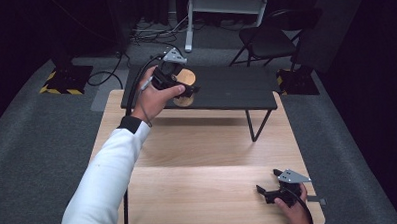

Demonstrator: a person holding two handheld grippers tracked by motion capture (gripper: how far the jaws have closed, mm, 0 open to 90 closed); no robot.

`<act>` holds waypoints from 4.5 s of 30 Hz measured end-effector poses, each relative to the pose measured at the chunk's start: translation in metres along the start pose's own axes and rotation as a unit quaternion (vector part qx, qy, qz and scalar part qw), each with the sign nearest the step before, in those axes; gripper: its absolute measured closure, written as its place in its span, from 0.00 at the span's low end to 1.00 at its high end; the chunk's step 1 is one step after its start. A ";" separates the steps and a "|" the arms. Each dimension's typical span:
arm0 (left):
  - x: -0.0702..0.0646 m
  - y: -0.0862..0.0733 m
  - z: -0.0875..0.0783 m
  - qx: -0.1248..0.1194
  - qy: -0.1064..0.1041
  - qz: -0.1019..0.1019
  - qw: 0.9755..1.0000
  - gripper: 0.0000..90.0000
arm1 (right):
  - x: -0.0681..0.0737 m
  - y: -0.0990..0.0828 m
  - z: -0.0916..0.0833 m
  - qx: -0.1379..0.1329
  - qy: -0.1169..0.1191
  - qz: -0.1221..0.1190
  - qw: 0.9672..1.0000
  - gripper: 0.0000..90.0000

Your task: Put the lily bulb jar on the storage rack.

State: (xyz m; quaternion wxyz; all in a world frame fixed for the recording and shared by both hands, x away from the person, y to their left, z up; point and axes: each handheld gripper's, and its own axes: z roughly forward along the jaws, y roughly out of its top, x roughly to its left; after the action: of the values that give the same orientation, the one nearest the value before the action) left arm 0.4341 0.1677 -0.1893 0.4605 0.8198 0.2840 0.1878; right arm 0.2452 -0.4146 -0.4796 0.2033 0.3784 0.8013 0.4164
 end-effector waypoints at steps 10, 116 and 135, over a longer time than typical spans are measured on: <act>0.009 0.004 0.031 0.016 0.006 -0.009 1.000 0.29 | 0.000 0.000 0.000 0.000 0.001 0.000 1.000 0.00; -0.137 -0.339 -0.011 0.039 0.049 -0.050 0.997 0.01 | 0.001 0.000 0.000 -0.001 0.000 -0.001 1.000 0.00; -0.133 -0.345 -0.011 0.029 0.038 -0.048 0.998 0.00 | 0.001 0.000 0.000 -0.001 -0.001 -0.001 1.000 0.00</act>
State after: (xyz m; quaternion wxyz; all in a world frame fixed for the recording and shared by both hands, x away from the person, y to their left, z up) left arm 0.2251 0.2328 -0.4869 0.4336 0.8104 0.3461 0.1883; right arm 0.2442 -0.4143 -0.4798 0.2043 0.3777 0.8013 0.4164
